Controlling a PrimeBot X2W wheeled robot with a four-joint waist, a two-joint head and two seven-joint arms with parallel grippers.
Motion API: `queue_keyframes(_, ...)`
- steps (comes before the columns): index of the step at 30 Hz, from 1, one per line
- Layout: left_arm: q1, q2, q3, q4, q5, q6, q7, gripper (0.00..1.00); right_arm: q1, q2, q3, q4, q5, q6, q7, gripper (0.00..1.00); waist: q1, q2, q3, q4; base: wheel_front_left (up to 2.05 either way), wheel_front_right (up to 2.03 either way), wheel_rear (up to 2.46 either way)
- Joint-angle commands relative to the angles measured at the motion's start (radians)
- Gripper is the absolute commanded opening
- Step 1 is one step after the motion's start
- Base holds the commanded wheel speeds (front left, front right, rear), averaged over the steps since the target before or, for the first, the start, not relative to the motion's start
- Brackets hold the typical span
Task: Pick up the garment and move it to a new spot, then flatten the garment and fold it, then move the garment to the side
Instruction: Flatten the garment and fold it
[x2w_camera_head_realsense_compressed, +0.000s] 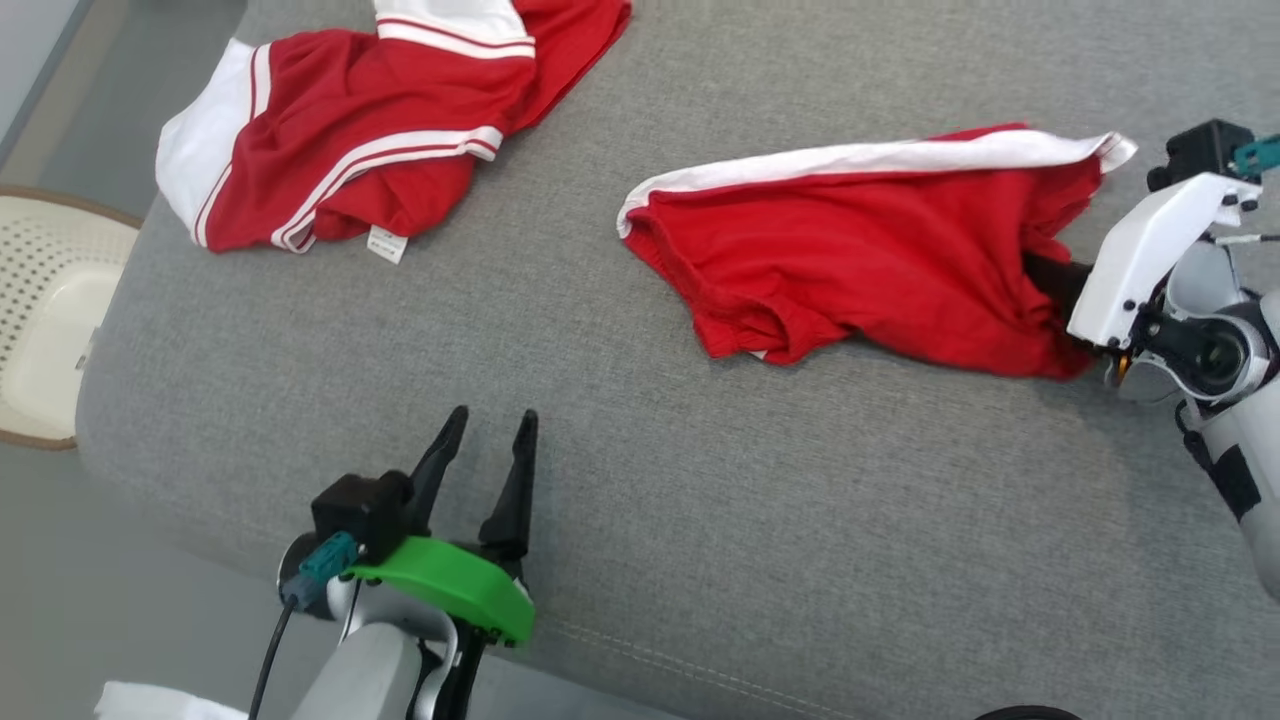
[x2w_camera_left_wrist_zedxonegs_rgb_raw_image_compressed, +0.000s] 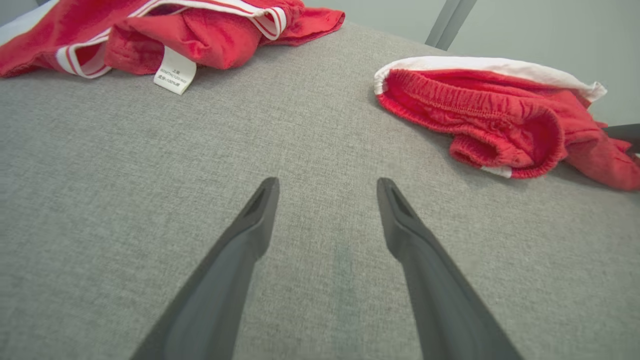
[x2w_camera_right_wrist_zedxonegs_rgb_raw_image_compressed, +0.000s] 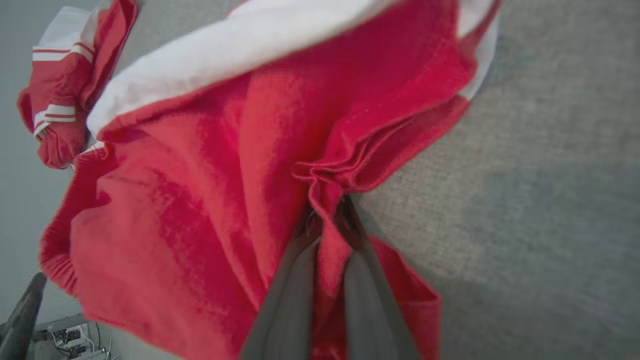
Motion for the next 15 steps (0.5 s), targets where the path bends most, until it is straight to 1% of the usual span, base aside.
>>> queue_keyframes(1,0.040,0.018,0.019,0.007,0.027,-0.011,-0.003,1.00,0.056,0.004,-0.005,0.003,0.025,-0.001,0.006,0.00,0.0000,0.0000,-0.155,-0.168,0.00,0.00,0.00)
queue_keyframes(5,0.099,0.024,0.066,-0.008,0.071,-0.033,-0.003,1.00,0.113,-0.011,-0.040,-0.005,0.075,-0.001,0.011,0.00,0.0000,0.0000,-0.208,-0.237,0.00,0.00,0.00)
queue_keyframes(9,0.153,0.029,0.110,-0.035,0.107,-0.054,-0.003,1.00,0.175,-0.034,-0.091,0.014,0.110,-0.001,0.018,0.00,0.0000,0.0000,-0.229,-0.283,0.00,0.00,0.00)
queue_keyframes(12,0.184,0.044,0.125,-0.051,0.140,-0.065,-0.003,1.00,0.220,-0.058,-0.131,0.054,0.104,-0.001,-0.011,0.00,0.0000,0.0000,-0.222,-0.306,0.00,0.00,0.00)
queue_keyframes(15,0.206,0.051,0.135,-0.054,0.154,-0.072,-0.003,1.00,0.258,-0.079,-0.190,0.125,0.094,-0.001,-0.068,0.00,0.0000,0.0000,-0.210,-0.314,0.00,0.00,0.00)
